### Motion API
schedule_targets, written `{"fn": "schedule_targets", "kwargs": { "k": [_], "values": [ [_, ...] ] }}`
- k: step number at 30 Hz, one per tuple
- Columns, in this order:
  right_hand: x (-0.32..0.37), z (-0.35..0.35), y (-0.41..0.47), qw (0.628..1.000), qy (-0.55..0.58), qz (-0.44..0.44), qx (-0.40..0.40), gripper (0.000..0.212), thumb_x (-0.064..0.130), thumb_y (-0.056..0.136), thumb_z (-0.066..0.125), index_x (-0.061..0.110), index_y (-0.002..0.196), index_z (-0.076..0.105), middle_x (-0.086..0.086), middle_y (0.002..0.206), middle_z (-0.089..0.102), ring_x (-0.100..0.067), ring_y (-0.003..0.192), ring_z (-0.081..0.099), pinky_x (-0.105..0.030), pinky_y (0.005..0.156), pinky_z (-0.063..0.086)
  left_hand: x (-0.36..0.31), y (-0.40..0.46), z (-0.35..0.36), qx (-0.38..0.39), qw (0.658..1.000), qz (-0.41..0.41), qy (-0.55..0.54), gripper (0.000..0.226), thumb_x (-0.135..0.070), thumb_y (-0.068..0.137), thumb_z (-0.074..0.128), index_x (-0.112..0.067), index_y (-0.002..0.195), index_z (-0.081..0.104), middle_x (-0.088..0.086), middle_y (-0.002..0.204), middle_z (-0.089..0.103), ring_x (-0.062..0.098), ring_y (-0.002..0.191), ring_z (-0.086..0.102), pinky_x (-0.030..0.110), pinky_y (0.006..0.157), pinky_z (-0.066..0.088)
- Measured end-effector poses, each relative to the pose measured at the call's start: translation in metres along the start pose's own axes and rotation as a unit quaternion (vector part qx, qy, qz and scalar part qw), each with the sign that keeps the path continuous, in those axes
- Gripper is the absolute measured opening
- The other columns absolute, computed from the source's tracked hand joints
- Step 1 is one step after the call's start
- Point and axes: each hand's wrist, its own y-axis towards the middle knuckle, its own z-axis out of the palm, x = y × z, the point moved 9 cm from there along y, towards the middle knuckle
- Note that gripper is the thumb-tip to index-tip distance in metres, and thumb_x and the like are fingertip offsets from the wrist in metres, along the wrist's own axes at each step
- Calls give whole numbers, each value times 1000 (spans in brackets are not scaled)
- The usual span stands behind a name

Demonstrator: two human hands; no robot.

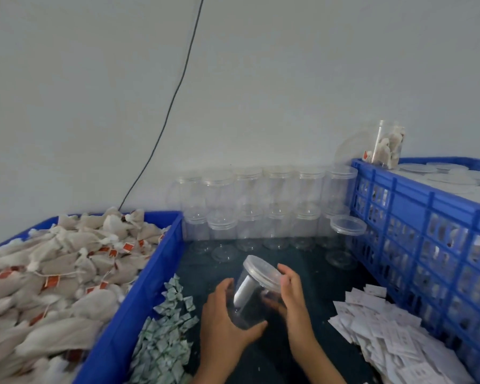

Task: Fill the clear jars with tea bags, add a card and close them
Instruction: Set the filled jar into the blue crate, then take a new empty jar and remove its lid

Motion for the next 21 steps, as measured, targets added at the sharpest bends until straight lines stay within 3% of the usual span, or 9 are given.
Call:
{"fn": "schedule_targets", "kwargs": {
  "k": [2,7,9,11,14,18,21],
  "values": [
    [8,3,1,999,-24,-20,14,60,58,78,67,30,127,47,-1,120,59,-17,105,63,-30,91,52,-6,1,0,4,998,37,53,101,-48,48,84,-30,138,40,-13,121,48,11,114,46,28,94,42],
    [12,-9,3,996,-78,-36,-25,74,51,64,81,37,127,43,2,108,58,5,88,62,-7,70,47,-17,7,11,60,973,135,178,100,-55,65,73,-33,148,21,-14,135,31,3,120,28,9,92,23],
    [10,-16,1,995,-84,-35,-46,68,56,63,80,40,121,49,4,105,60,5,85,62,-8,66,48,-19,6,12,79,968,153,185,100,-58,65,70,-34,148,20,-18,138,32,-1,121,27,3,93,19],
    [9,-19,1,995,-75,-35,-46,47,50,69,78,42,111,58,2,104,62,-2,86,65,-17,67,52,-23,4,10,84,968,165,172,100,-63,60,70,-37,146,26,-26,132,36,-6,117,31,-3,91,17],
    [10,-20,-2,996,-76,-40,-37,29,35,79,75,43,105,66,1,111,60,-7,96,64,-27,79,55,-30,3,2,92,970,170,148,98,-64,53,74,-43,140,34,-35,120,39,-8,111,40,0,92,25],
    [25,-9,-6,993,-96,-61,-9,31,32,81,73,45,108,68,1,111,56,8,91,60,-7,68,49,-34,5,-11,109,976,153,106,87,-63,45,80,-64,119,33,-40,105,47,-13,100,46,7,86,37],
    [32,-1,-10,995,-86,-56,13,38,43,72,72,46,109,69,-3,111,54,5,89,62,-6,68,49,-35,5,-22,112,976,154,104,87,-64,44,81,-65,117,34,-45,98,47,-15,99,46,2,79,36]
  ]
}}
